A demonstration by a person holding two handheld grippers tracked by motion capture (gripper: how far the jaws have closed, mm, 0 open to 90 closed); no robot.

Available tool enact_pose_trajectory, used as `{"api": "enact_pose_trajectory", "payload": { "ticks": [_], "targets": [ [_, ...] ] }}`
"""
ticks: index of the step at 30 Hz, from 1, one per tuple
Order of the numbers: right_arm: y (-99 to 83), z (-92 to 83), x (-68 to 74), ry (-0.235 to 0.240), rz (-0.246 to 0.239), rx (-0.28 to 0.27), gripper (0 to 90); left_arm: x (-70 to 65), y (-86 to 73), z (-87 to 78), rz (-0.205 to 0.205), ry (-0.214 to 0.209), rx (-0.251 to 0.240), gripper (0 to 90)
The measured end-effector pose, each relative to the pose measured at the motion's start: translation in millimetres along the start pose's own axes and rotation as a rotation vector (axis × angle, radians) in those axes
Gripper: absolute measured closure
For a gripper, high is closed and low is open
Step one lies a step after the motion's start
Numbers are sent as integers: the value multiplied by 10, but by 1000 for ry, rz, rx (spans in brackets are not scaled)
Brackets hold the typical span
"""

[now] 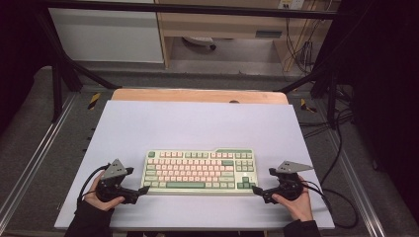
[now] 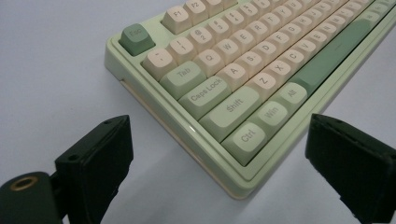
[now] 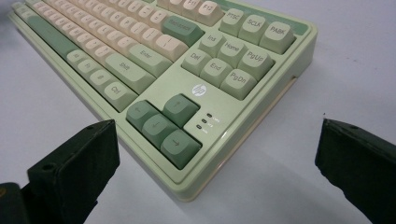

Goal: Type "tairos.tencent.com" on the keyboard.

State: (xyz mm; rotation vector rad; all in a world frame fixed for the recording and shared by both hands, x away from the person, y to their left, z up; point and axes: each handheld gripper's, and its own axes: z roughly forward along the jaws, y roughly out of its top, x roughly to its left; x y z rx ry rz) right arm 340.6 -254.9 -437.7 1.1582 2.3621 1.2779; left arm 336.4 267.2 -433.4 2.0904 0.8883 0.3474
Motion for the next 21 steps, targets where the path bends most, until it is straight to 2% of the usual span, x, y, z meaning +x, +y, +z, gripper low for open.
{"api": "enact_pose_trajectory", "payload": {
  "ticks": [21],
  "targets": [
    [3, -4, 1, -3, 3, 6, 4, -54, 62, -17, -1, 6, -8, 90]
  ]
}}
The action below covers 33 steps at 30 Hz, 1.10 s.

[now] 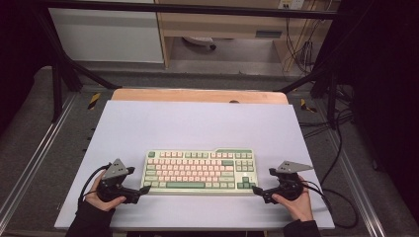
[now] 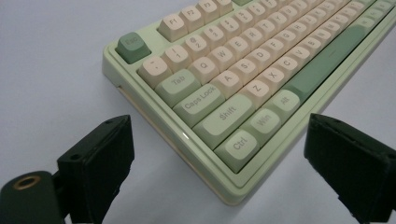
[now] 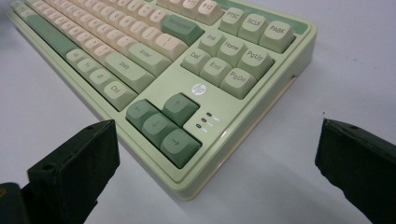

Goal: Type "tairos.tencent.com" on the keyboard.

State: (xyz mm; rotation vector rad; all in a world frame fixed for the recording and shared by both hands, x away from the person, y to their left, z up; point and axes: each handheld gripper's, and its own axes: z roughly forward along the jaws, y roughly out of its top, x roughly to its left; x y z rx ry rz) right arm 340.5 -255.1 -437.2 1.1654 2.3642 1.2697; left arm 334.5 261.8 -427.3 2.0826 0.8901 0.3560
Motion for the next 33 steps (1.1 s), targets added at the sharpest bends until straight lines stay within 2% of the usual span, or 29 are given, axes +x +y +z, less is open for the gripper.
{"api": "enact_pose_trajectory", "payload": {
  "ticks": [14, 18, 21, 22, 26, 29, 33],
  "targets": [
    [0, 5, 4, 0, 3, 4, 4, -78, 130, 17, -9, 8, -4, 202],
    [2, 0, 3, -1, 2, 1, 4, -95, 163, 38, -20, 7, 1, 273],
    [4, -5, 3, 0, 4, 0, 4, -115, 199, 60, -15, 7, 4, 310],
    [4, -5, 5, 0, 4, 2, 4, -126, 217, 72, -11, 0, 4, 354],
    [5, -5, 5, 0, 5, 2, 4, -169, 302, 121, -11, -17, 3, 439],
    [5, -5, 5, 1, 5, 2, 4, -189, 338, 141, -3, -24, 8, 460],
    [5, -2, 8, 2, 5, 1, 4, -224, 388, 187, 6, -35, 19, 535]
  ]
}}
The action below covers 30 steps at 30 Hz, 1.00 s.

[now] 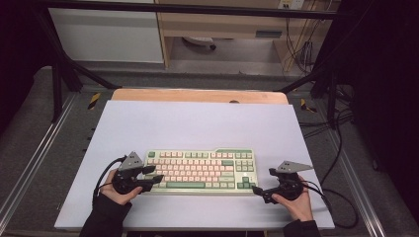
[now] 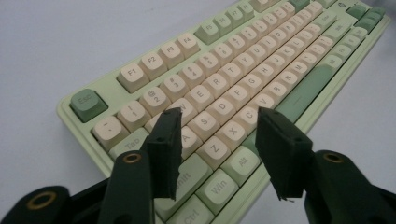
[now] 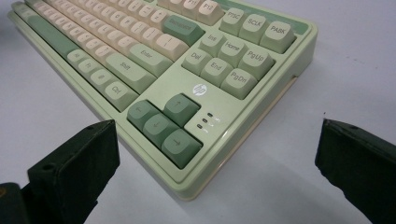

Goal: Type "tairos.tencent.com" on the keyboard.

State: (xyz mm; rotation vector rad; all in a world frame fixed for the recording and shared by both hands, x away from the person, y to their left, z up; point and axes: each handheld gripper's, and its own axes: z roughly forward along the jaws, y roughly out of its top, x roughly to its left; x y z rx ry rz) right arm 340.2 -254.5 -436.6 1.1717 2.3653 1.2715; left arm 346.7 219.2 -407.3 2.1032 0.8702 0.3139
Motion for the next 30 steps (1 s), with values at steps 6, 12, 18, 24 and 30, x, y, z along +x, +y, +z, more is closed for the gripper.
{"api": "enact_pose_trajectory", "payload": {
  "ticks": [6, 12, 18, 24, 30],
  "targets": [
    [0, 2, -2, 0, -5, -2, 4, -16, 47, 66, -7, -15, 14, 640],
    [0, 9, 2, 3, -2, 1, 4, -61, 111, 113, -2, -21, 14, 732],
    [0, 7, 3, 4, -2, 1, 4, -101, 155, 177, -1, -23, 31, 814],
    [-1, 7, 7, 6, 1, 0, 4, -128, 198, 242, 0, -29, 36, 864],
    [-2, 8, 8, 6, 1, 4, 4, -153, 241, 312, -1, -33, 36, 899]
  ]
}}
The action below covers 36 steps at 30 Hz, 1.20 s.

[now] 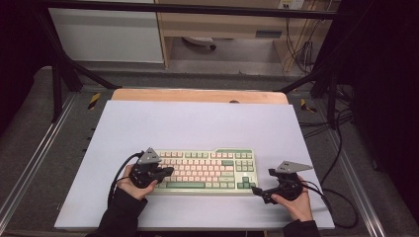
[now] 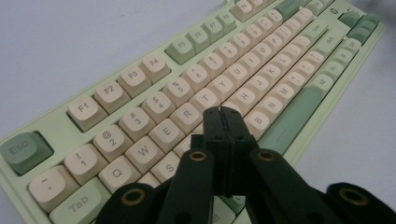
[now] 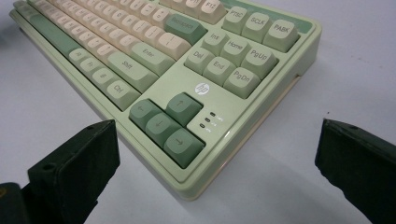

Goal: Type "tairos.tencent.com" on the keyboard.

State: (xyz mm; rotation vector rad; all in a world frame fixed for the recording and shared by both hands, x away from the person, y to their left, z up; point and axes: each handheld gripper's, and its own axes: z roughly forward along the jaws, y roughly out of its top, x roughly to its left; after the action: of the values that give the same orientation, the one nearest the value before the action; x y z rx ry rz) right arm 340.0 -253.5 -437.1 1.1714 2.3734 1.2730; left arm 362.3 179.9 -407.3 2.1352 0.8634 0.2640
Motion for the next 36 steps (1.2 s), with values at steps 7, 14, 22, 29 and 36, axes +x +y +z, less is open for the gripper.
{"api": "enact_pose_trajectory", "payload": {
  "ticks": [7, 14, 22, 29, 36],
  "targets": [
    [0, 0, 0, 1, 0, -1, 4, -13, 52, 83, -4, 2, -6, 900],
    [-1, 7, -3, 2, -6, 2, 4, -31, 116, 191, 1, 9, -11, 900],
    [0, 7, -3, 4, -6, 1, 4, -35, 148, 312, -3, 26, -9, 900],
    [0, 4, -4, 4, -8, 2, 4, -27, 134, 389, 8, 47, -5, 900],
    [-1, 5, -5, 2, -8, 3, 4, -19, 122, 426, 12, 44, -8, 900]
  ]
}}
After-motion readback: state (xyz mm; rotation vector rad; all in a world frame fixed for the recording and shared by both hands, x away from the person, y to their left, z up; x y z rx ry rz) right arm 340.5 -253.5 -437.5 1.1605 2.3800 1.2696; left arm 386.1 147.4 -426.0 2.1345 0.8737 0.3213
